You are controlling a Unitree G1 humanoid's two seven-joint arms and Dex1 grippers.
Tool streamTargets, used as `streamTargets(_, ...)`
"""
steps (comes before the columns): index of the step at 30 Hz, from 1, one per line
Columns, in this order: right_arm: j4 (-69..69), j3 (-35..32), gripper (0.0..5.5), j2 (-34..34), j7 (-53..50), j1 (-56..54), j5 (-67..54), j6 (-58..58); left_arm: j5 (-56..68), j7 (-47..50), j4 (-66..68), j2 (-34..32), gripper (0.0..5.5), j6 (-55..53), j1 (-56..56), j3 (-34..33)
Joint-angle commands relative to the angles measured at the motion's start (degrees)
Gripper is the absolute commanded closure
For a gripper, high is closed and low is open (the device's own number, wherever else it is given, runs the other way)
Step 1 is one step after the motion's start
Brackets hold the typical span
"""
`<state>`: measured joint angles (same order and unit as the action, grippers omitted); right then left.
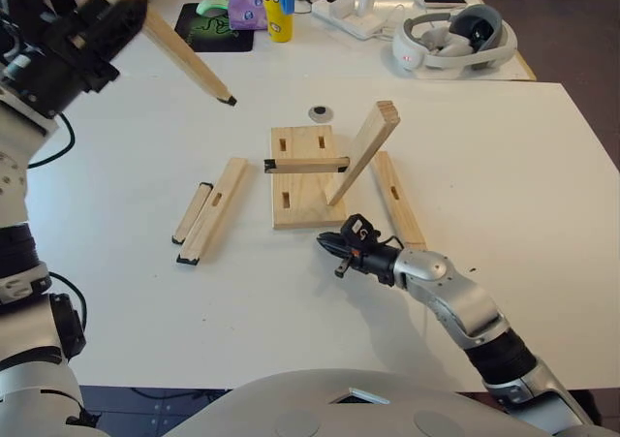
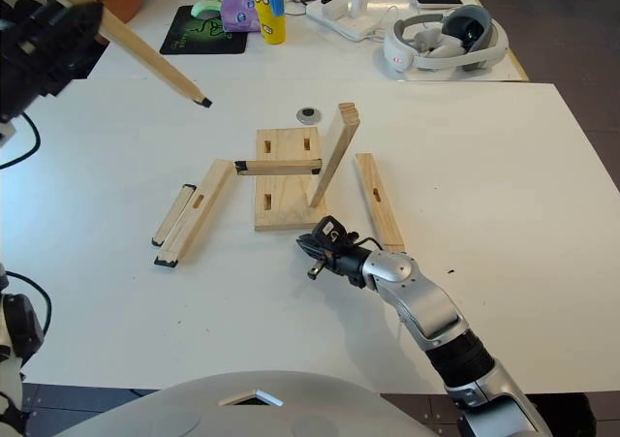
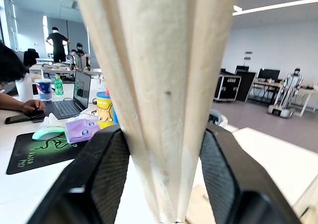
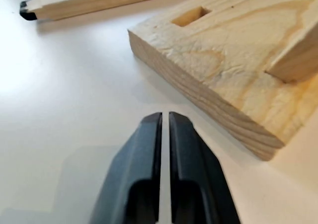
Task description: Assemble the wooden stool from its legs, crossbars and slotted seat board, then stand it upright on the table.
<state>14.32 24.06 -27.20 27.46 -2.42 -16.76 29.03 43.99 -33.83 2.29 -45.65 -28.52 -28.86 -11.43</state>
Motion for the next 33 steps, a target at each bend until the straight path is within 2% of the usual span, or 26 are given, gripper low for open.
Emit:
streamTargets(1,-2.01,-2.43,5.50,-0.05,0.66,-1.06,2.12,-0.68,-8.41,-3.13,1.42,1.74,3.45,5.28,5.12,3.60)
streamTargets(17,-10.22,-12.99,5.50,5.86,-7.94,-5.10,9.73,-4.95,-6.67,-4.06,-6.12,11.86,3.45,1.72,8.52,1.20)
streamTargets(26,-1.40,-12.99,5.50,10.49,-4.16,-2.87,4.04,-0.79,-4.57,-6.38,-10.26,13.08,3.45,0.17,10.01,0.14)
streamTargets(33,-6.15,-12.10,5.50,15.17,-5.44,-4.74,4.80,-0.43,-8.68,-9.29,-11.10,13.80,3.45,1.49,10.57,5.83)
